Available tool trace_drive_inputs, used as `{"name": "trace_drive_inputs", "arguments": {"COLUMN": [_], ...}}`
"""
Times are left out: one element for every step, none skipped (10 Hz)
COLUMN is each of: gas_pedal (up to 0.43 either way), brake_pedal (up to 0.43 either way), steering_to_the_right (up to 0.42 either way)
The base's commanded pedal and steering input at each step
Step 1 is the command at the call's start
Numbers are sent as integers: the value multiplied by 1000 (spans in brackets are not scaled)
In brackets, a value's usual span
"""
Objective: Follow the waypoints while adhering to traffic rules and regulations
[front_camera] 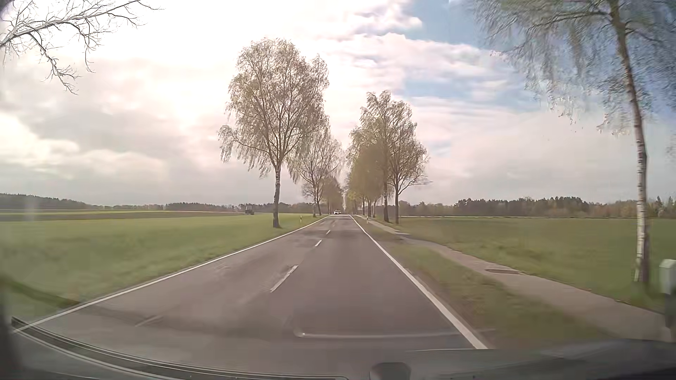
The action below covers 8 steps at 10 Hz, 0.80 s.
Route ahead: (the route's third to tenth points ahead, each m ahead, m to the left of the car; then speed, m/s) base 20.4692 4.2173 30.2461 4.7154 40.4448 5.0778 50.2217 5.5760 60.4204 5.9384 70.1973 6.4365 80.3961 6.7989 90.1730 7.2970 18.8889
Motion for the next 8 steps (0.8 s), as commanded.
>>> {"name": "trace_drive_inputs", "arguments": {"gas_pedal": [311,311,311,311,311,311,311,311], "brake_pedal": [0,0,0,0,0,0,6,0], "steering_to_the_right": [-14,-14,-14,-14,-14,-13,-11,-9]}}
